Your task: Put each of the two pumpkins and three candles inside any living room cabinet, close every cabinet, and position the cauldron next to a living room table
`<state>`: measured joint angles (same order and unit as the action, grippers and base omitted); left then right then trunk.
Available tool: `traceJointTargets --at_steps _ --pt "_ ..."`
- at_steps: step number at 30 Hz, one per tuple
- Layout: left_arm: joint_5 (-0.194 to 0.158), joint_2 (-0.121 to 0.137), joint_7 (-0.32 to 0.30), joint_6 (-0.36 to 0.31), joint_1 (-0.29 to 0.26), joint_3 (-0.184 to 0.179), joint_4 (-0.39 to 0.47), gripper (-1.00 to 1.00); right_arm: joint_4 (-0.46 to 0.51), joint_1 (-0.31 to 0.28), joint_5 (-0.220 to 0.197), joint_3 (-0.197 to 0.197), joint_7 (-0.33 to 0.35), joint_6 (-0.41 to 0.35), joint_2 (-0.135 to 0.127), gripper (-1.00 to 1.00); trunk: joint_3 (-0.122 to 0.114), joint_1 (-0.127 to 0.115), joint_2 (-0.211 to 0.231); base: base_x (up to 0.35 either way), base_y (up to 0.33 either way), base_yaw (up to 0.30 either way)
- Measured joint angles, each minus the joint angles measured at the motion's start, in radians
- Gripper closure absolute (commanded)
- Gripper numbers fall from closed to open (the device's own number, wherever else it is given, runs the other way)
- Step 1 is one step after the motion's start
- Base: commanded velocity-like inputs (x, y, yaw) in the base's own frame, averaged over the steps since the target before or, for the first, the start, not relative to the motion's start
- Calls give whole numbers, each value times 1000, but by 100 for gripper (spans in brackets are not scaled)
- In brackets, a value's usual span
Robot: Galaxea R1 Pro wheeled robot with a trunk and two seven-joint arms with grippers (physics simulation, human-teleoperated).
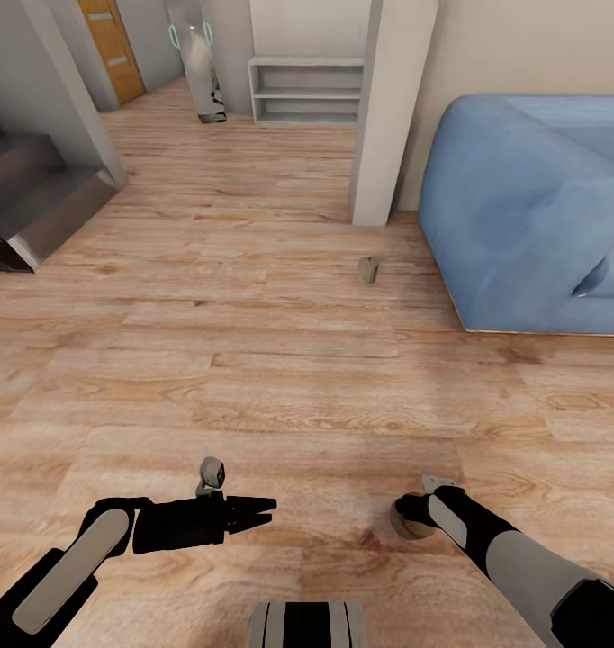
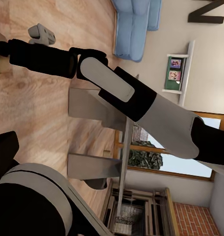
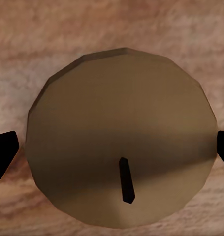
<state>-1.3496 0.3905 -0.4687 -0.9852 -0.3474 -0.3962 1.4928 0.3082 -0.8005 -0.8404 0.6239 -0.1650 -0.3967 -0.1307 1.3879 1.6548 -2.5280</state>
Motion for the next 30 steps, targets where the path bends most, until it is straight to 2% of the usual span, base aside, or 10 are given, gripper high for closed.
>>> traceJointTargets --at_steps 3,8,14,24,25,30 --pt "0 0 0 0 0 0 0 -100 0 0 0 0 0 0 0 -100 0 0 0 0 0 0" --pt "2 0 0 0 0 1 0 -100 0 0 1 0 0 0 1 -100 19 2 -1 0 0 0" --pt "1 0 0 0 0 0 0 -100 0 0 14 0 0 0 4 -100 19 2 -1 0 0 0" --pt "2 0 0 0 0 1 0 -100 0 0 14 0 0 0 5 -100 19 2 -1 0 0 0" --pt "2 0 0 0 0 0 0 -100 0 0 14 0 0 0 5 100 19 2 -1 0 0 0" --pt "2 0 0 0 0 1 0 -100 0 0 14 0 0 0 5 100 19 2 -1 0 0 0"
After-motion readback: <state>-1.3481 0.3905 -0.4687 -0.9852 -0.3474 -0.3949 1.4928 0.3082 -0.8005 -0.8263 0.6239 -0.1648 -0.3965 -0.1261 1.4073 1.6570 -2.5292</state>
